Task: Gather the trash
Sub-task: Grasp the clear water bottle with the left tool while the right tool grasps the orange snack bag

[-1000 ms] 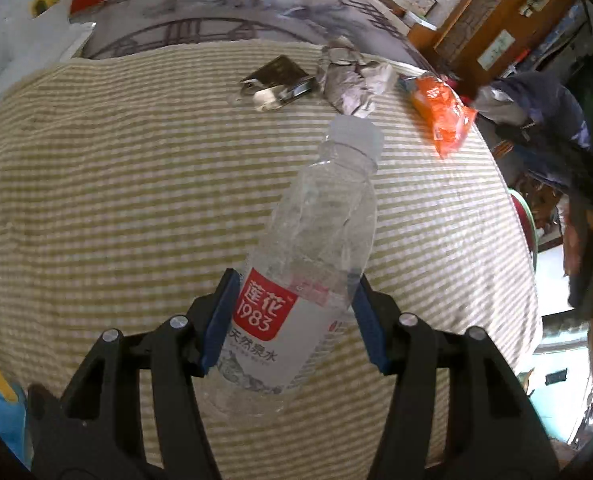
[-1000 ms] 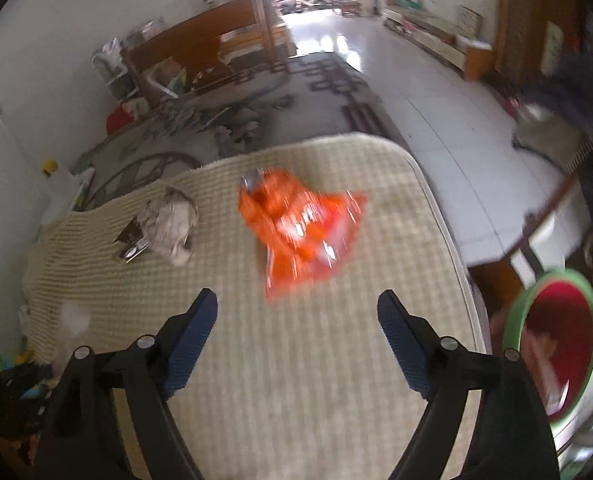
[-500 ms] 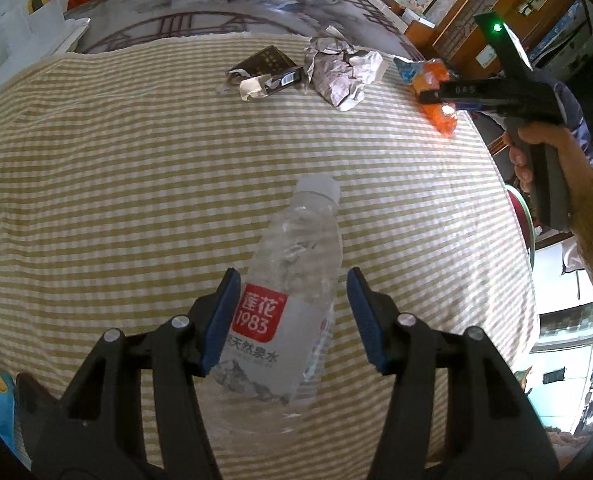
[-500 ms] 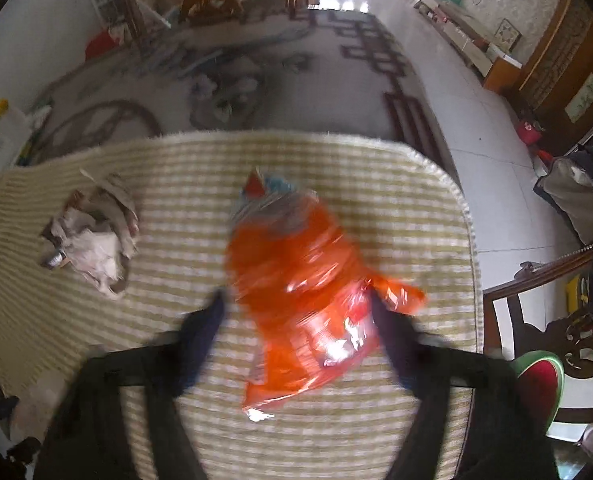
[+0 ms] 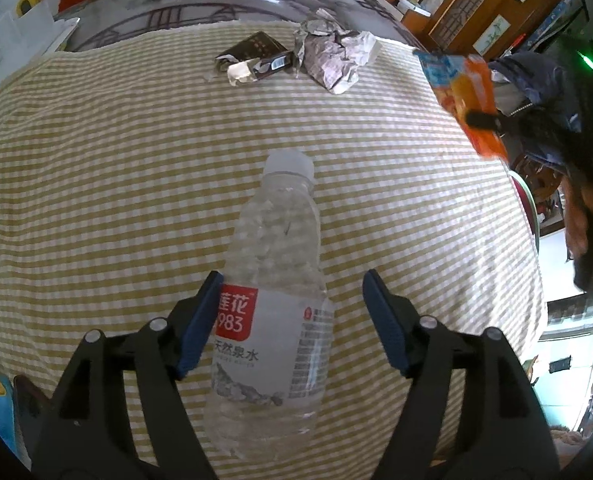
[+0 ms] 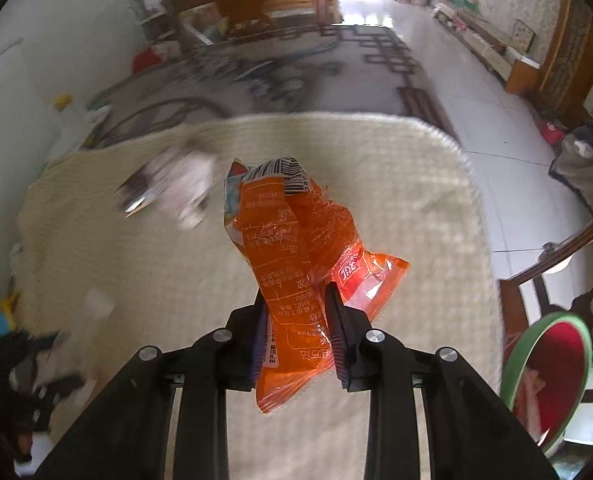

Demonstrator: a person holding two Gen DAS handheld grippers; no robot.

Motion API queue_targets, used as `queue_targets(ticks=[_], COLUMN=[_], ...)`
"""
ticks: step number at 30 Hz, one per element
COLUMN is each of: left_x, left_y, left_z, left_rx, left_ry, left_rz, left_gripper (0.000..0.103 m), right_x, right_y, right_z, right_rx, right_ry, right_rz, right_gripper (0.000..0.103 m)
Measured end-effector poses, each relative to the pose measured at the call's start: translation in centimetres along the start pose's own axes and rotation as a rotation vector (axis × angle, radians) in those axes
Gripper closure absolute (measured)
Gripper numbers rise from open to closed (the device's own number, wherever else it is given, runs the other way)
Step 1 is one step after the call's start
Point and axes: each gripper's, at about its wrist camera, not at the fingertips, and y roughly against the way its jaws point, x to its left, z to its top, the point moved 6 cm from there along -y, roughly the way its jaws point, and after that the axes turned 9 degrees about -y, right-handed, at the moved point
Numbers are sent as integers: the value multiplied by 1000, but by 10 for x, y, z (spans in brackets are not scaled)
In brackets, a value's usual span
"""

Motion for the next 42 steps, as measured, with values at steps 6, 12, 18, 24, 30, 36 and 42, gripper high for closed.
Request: queue_targets(ticks=[6, 12, 18, 24, 30, 36, 42], left_x=[-3, -4, -4, -11, -4, 2, 3], left_y=[-4, -3, -6, -13, -16, -6, 9], left_z=[1, 2, -1, 1, -2, -3, 14], left_rx=[2, -7, -2, 12, 19, -17, -89], left_ry=[-13, -24, -29, -50, -20, 7, 14], left_rz=[-10, -23, -27, -9, -6, 16, 27], left_gripper=[31, 31, 31, 33, 58, 59, 59], right_x=[22, 28, 25, 31, 45, 50, 37], right_y=[2, 4, 18, 6, -10, -10, 21], right_z=[-54, -75, -69, -61, -60, -57, -46], right_rx=[31, 22, -26, -6, 25, 3, -98], right_ry=[-7, -79, -93, -80, -28, 1, -53], right_rz=[-23, -33, -34, -26, -20, -16, 6], right_gripper=[75, 61, 32, 30, 27, 48, 49])
